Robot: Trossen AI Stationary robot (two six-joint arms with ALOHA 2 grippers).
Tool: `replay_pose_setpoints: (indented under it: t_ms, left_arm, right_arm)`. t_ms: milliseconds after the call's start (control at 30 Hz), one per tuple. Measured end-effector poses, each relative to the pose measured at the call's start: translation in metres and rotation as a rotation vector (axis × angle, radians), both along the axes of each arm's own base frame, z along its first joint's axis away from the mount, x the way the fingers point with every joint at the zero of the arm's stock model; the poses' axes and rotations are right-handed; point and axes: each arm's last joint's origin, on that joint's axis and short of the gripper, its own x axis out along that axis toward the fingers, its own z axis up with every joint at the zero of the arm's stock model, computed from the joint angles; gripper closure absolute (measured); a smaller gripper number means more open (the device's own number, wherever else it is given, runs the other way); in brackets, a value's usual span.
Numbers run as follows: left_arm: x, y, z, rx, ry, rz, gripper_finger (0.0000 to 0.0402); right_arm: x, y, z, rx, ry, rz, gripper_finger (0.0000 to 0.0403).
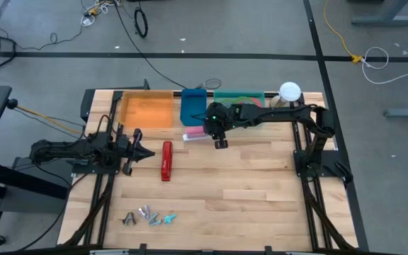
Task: Pick and place Stapler, Stapler remover, tape
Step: Move the pink stapler to the center of the table
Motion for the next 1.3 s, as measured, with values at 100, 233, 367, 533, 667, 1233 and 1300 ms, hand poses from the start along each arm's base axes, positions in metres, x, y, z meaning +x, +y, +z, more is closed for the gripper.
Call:
replay_pose_setpoints:
  t_ms: [100, 233, 367, 533, 667, 1233, 1300]
  left_arm:
    - [0.0, 0.0, 0.0, 0.0, 0.0, 0.0, 0.0399]
    - [0.0, 0.0, 0.0, 0.0, 0.0, 0.0, 0.0399]
    - [0.0, 0.0, 0.0, 0.0, 0.0, 0.0, 0.0399]
    - [0.0, 0.0, 0.0, 0.0, 0.0, 0.0, 0.0399]
    - [0.0, 0.0, 0.0, 0.0, 0.0, 0.0, 0.0399]
    - [0.0, 0.0, 0.0, 0.0, 0.0, 0.0, 0.0399]
    - [0.0, 0.0, 0.0, 0.0, 0.0, 0.0, 0.0399]
  right_arm:
    - [0.001, -0.003, -0.001, 0.032, -0.026, 0.001, 0.0243]
    - [0.003, -0.006, -0.004, 0.055, -0.03, -0.008, 0.0243]
    - [0.005, -0.007, -0.009, 0.057, -0.027, -0.008, 0.0243]
    - [0.007, -0.006, -0.01, 0.072, -0.042, 0.006, 0.0243]
    - [0.007, -0.006, -0.009, 0.074, -0.05, 0.002, 0.0243]
    - [0.017, 0.01, -0.022, 0.105, -0.037, -0.082, 0.0243]
    - [0.019, 0.011, -0.029, 0.095, -0.023, -0.086, 0.0243]
